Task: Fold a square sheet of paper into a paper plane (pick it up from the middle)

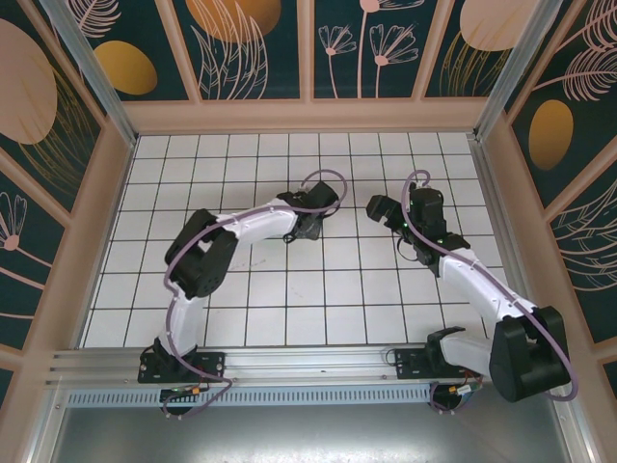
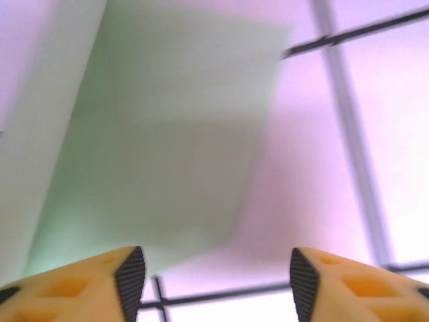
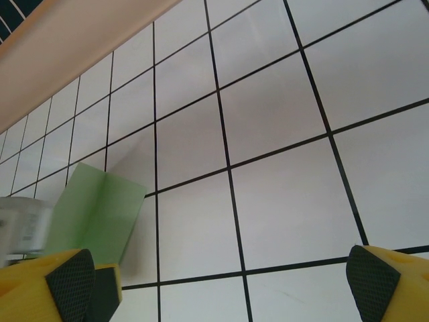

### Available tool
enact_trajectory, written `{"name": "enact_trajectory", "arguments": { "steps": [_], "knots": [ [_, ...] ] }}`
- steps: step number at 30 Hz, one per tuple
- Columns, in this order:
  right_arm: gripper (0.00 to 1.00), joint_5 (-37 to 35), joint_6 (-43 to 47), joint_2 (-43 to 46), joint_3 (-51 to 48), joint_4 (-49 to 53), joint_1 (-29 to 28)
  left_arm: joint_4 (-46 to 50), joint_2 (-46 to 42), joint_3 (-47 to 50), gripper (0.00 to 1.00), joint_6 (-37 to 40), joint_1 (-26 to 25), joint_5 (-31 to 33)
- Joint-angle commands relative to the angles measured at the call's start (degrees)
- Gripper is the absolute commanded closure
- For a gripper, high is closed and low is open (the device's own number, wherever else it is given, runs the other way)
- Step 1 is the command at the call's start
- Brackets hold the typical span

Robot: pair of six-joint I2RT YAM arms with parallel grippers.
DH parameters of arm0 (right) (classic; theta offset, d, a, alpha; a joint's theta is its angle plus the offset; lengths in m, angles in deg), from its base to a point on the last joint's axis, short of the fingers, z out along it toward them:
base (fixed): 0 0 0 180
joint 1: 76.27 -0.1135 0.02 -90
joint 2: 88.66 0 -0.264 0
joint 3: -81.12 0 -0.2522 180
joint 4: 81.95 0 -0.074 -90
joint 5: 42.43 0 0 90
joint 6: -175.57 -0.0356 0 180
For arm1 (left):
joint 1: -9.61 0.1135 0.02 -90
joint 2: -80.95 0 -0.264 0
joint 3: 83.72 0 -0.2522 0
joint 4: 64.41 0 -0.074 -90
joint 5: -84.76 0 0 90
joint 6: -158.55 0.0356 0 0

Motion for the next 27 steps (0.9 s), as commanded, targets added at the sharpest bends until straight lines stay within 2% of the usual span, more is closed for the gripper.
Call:
{"name": "enact_trajectory", "arguments": {
  "steps": [1,4,7,9,13,17,21,27],
  "knots": [
    [0.01,2.5,-1.1,-1.4,0.4,0.0,0.5,-10.3,-8.6,1.5,0.31,1.1,0.1,-14.7],
    [0.04,5.6,-1.6,-3.5,1.4,-0.6,0.4,-13.2,-12.1,3.1,0.23,1.3,1.9,-20.0],
    [0.1,8.1,-2.4,-6.3,2.8,-1.8,-0.9,-16.4,-15.2,6.8,0.21,0.0,5.7,-24.3],
    [0.16,8.8,-3.2,-9.0,4.8,-2.3,-2.5,-17.7,-17.4,9.8,0.18,-1.8,8.6,-24.0],
    [0.34,9.4,-5.2,-17.4,10.8,-4.2,-9.1,-20.4,-23.3,17.8,0.02,-5.0,13.6,-18.9],
    [0.48,9.5,-7.1,-28.9,19.5,-6.2,-16.4,-22.9,-27.9,25.9,0.01,-8.3,18.5,-18.0],
    [0.61,12.0,-8.8,-40.6,30.0,-6.3,-20.9,-24.2,-32.6,34.1,0.01,-12.0,23.4,-17.7],
    [0.7,16.9,-10.8,-54.6,44.3,-4.2,-24.1,-24.1,-39.9,42.6,0.01,-15.0,30.1,-17.6]
  ]
}}
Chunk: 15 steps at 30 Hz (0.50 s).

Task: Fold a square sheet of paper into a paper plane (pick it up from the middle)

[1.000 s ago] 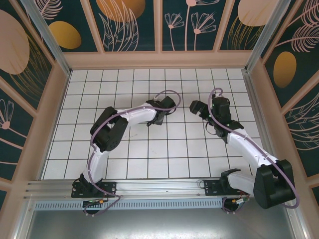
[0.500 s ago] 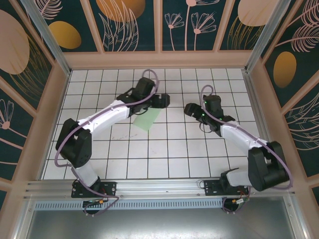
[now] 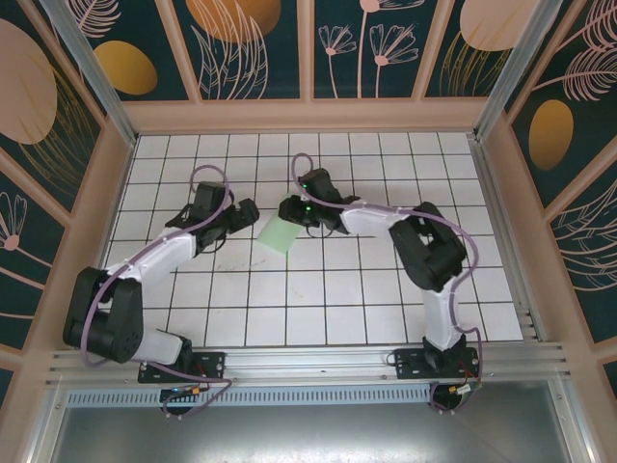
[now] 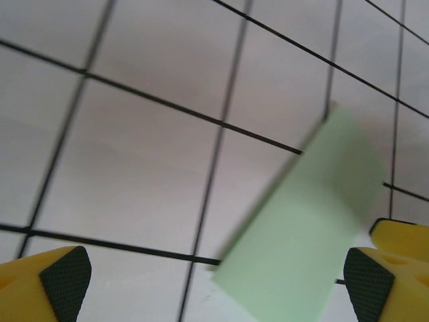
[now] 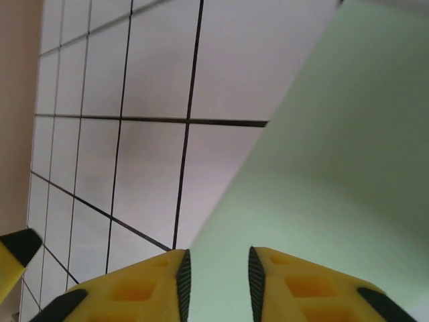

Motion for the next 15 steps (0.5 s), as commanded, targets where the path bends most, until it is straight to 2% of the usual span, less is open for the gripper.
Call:
{"name": "enact_trajectory", "arguments": {
  "steps": [1,8,15],
  "knots": [
    [0.71,4.5,-1.7,-5.8,7.7,1.5,-1.1,-1.9,-4.0,3.0,0.01,-2.8,2.7,0.4],
    [0.71,6.6,-0.3,-13.7,16.7,8.5,-2.9,-0.6,-6.2,4.0,0.02,-1.2,4.0,-0.3],
    [0.71,6.6,6.2,-14.1,14.3,14.7,-2.8,-2.1,-4.7,3.0,0.02,0.3,4.0,-2.4]
  ]
}}
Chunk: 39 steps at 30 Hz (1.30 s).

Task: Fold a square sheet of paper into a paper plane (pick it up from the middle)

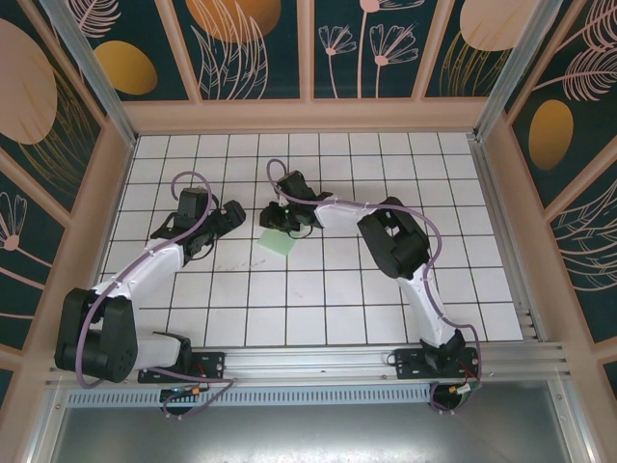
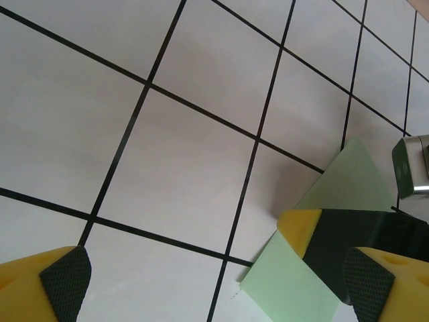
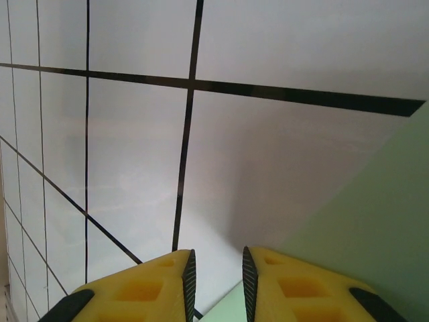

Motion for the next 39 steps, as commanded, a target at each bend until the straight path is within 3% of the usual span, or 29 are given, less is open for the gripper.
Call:
{"name": "enact_trajectory", "arguments": {
  "steps": [1,7,12,18,24,31,39],
  "knots": [
    [0.71,1.0,5.2,0.0,-1.7,6.2,0.1,-2.1,0.6,-0.5,0.02,1.9,0.4,-2.2],
    [0.71,3.6,18.7,7.1,-13.1,7.3,1.9,-4.2,1.3,-0.3,0.02,3.9,0.3,-7.2],
    [0.7,7.8,24.1,15.1,-19.2,5.3,3.7,-8.6,2.8,0.6,0.05,3.9,0.3,-16.3],
    [0.62,4.2,15.1,25.8,-23.9,0.8,5.7,-13.8,4.9,1.3,0.17,2.3,-0.2,-25.1],
    [0.56,-3.3,3.5,33.5,-32.0,-2.0,9.9,-16.5,9.1,-1.1,0.44,2.2,-4.6,-28.5],
    [0.68,-7.5,-1.3,27.4,-29.1,-0.2,11.6,-18.3,17.0,-5.3,0.68,0.2,-9.7,-28.7],
    [0.73,-6.4,-0.9,17.5,-21.0,1.9,11.6,-18.5,22.0,-6.6,0.75,-1.3,-12.5,-28.8]
  ]
}}
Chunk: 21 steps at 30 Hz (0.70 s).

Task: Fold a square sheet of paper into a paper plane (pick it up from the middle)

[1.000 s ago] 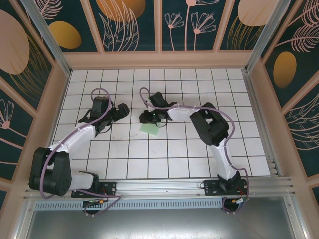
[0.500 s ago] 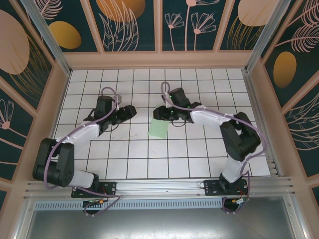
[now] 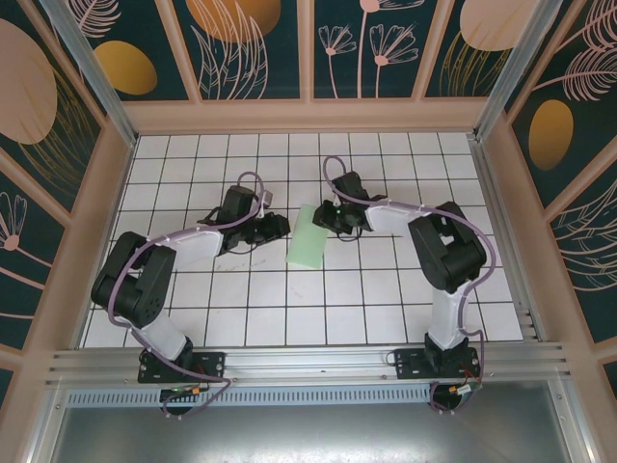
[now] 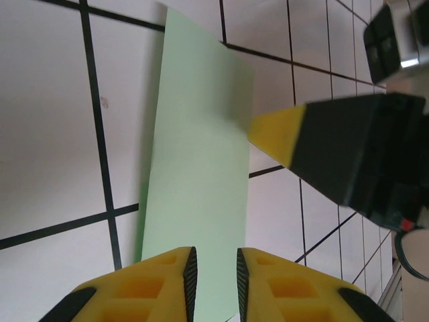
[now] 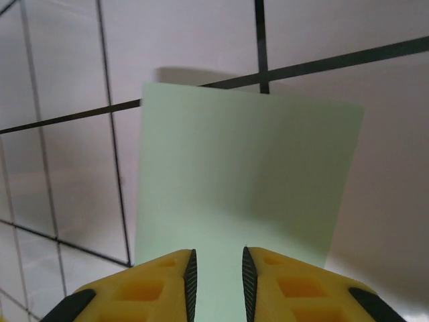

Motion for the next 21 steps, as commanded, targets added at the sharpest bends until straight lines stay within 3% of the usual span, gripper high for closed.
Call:
{"name": "enact_trajectory", "arguments": {
  "steps": [1,7,13,21],
  "knots": [
    [0.73,-0.3,-0.7,-3.0,4.2,2.2,0.0,-1.4,1.5,-1.5,0.75,-0.9,-0.7,-0.6],
    [0.73,0.9,1.6,-7.4,7.1,3.5,-0.1,-1.7,4.3,-1.9,0.77,-1.1,-1.2,-1.3],
    [0.74,6.4,12.8,-10.5,9.9,3.2,-0.3,-1.4,6.9,-3.6,0.79,-0.5,-1.7,-1.9],
    [0.74,11.7,20.8,-7.5,9.2,4.1,-0.8,-0.5,9.9,-5.8,0.82,0.0,-1.7,-0.9]
  ]
}}
